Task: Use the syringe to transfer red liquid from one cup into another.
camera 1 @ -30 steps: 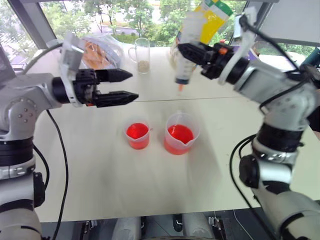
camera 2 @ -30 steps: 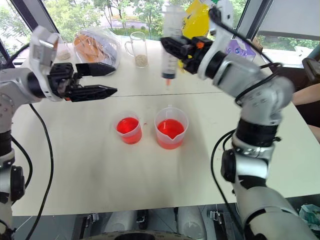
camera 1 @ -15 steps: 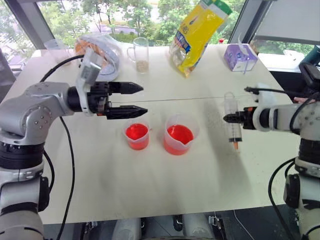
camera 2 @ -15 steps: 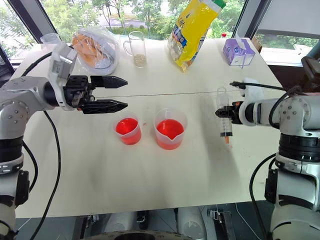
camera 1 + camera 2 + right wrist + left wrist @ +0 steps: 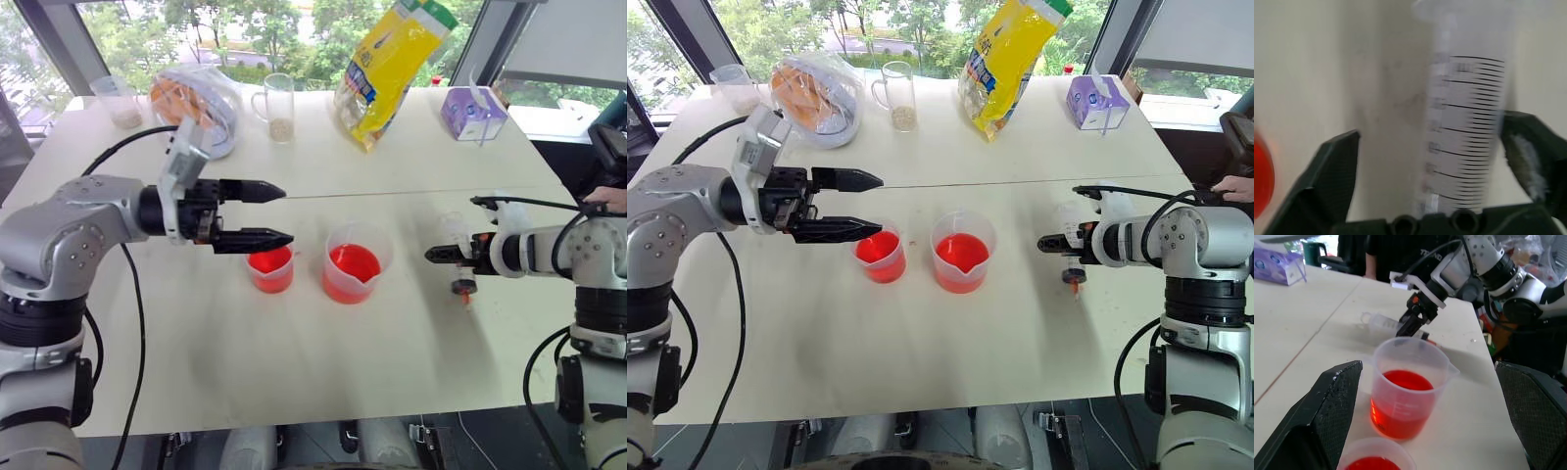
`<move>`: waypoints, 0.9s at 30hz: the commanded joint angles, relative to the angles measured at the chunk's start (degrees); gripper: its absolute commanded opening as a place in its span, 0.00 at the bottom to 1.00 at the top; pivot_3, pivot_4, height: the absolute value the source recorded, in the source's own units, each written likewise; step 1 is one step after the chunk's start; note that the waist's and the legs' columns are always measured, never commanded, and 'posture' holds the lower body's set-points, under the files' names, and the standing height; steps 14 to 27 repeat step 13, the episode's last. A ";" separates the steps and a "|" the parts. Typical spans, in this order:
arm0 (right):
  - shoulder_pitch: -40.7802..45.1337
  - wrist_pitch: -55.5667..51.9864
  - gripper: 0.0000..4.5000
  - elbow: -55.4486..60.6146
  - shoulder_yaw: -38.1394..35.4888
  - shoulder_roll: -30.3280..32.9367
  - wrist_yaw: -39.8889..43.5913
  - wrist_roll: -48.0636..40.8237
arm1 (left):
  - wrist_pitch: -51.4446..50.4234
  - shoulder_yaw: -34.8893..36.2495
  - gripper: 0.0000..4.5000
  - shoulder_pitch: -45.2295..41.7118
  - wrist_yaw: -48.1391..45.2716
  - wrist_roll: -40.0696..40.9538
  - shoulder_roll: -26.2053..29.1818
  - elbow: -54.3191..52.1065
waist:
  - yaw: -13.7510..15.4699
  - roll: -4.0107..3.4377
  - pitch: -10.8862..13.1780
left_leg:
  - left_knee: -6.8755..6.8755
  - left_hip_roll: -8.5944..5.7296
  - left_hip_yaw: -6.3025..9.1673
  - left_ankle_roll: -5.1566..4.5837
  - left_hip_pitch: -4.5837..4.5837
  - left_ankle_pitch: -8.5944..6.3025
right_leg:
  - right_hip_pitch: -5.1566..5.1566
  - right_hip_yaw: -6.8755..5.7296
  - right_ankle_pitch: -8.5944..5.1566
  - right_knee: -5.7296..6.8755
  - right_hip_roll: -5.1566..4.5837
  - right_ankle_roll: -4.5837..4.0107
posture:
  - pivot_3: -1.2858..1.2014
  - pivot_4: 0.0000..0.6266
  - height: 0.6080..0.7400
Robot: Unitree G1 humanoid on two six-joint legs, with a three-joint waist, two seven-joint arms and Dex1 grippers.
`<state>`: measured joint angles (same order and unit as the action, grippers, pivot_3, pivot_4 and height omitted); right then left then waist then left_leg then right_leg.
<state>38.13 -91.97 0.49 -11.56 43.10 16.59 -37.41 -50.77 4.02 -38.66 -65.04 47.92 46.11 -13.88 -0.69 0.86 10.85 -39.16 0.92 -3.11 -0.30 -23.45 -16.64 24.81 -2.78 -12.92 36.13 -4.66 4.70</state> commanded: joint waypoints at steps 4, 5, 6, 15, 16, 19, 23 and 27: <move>-2.41 3.02 0.99 15.92 -2.15 10.41 10.54 -4.92 | 0.65 0.53 1.00 -0.67 -1.21 -0.25 2.03 -0.84 | 0.12 0.00 0.00 | 0.00 0.00 0.04 0.00 0.00 0.00 | -0.02 -0.02 -0.01 -0.03 0.00 0.01 | 0.52 0.24 1.00; -3.10 3.41 0.99 17.90 -3.07 11.74 12.24 -5.99 | 0.79 0.50 1.00 -0.63 -1.38 -0.42 2.26 -0.79 | 0.14 0.00 0.00 | 0.00 0.00 0.04 0.00 -0.01 0.00 | -0.02 -0.02 -0.01 -0.04 0.00 0.02 | 0.52 0.24 1.00; -3.93 3.93 0.99 19.96 -3.96 13.33 14.12 -7.12 | 0.85 0.53 1.00 -0.60 -1.48 -0.54 2.42 -0.74 | 0.11 0.01 0.00 | 0.00 0.00 0.04 0.00 0.00 0.00 | -0.02 -0.02 -0.02 -0.04 0.00 0.02 | 0.52 0.24 1.00; -10.55 5.23 0.99 33.67 -15.48 20.48 24.47 -16.51 | 0.88 1.02 1.00 -0.16 -1.92 -0.79 3.60 -0.86 | 0.16 0.02 0.00 | 0.00 0.02 0.06 0.00 0.03 0.00 | -0.05 -0.03 -0.02 -0.04 0.00 0.02 | 0.52 0.24 1.00; -10.55 5.23 0.99 33.67 -15.48 20.48 24.47 -16.51 | 0.88 1.02 1.00 -0.16 -1.92 -0.79 3.60 -0.86 | 0.16 0.02 0.00 | 0.00 0.02 0.06 0.00 0.03 0.00 | -0.05 -0.03 -0.02 -0.04 0.00 0.02 | 0.52 0.24 1.00; -10.55 5.23 0.99 33.67 -15.48 20.48 24.47 -16.51 | 0.88 1.02 1.00 -0.16 -1.92 -0.79 3.60 -0.86 | 0.16 0.02 0.00 | 0.00 0.02 0.06 0.00 0.03 0.00 | -0.05 -0.03 -0.02 -0.04 0.00 0.02 | 0.52 0.24 1.00; -10.55 5.23 0.99 33.67 -15.48 20.48 24.47 -16.51 | 0.88 1.02 1.00 -0.16 -1.92 -0.79 3.60 -0.86 | 0.16 0.02 0.00 | 0.00 0.02 0.06 0.00 0.03 0.00 | -0.05 -0.03 -0.02 -0.04 0.00 0.02 | 0.52 0.24 1.00; -10.55 5.23 0.99 33.67 -15.48 20.48 24.47 -16.51 | 0.88 1.02 1.00 -0.16 -1.92 -0.79 3.60 -0.86 | 0.16 0.02 0.00 | 0.00 0.02 0.06 0.00 0.03 0.00 | -0.05 -0.03 -0.02 -0.04 0.00 0.02 | 0.52 0.24 1.00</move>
